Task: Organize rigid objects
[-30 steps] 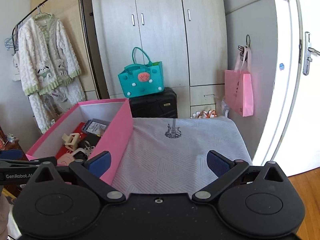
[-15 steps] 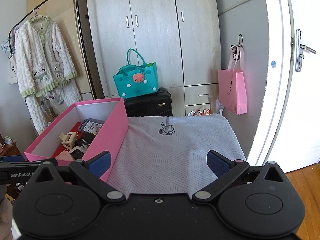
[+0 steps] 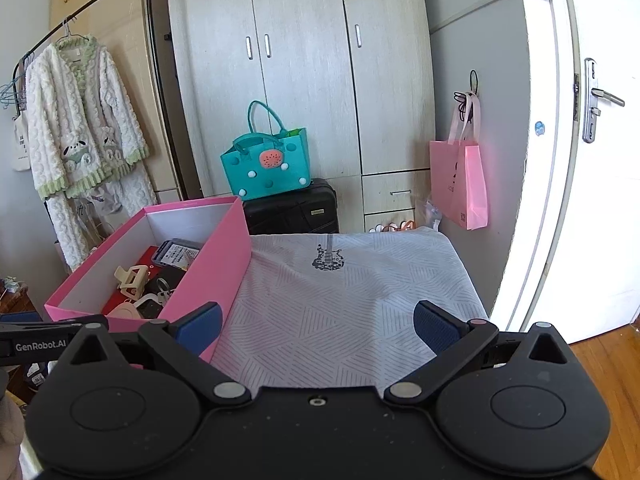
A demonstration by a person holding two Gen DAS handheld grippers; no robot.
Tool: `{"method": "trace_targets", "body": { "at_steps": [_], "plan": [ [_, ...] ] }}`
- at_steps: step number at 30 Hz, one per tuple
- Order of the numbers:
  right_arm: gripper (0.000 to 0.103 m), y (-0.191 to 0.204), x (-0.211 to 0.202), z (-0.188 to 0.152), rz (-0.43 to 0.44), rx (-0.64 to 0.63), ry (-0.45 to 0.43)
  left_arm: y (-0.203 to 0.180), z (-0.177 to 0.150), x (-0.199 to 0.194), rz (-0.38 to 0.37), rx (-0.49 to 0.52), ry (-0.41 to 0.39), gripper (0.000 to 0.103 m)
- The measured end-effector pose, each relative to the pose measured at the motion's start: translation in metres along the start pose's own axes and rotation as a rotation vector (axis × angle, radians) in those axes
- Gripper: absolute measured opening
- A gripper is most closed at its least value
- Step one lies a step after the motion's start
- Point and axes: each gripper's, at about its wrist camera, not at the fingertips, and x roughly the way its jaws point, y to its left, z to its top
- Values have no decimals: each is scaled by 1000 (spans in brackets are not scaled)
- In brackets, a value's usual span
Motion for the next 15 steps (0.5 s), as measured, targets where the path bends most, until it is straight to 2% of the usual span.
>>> {"method": "trace_targets", "body": {
  "at_steps": [15],
  "plan": [
    [103, -2, 1, -1, 1, 0, 0, -1, -1, -2, -4, 17, -9, 103]
  ]
}}
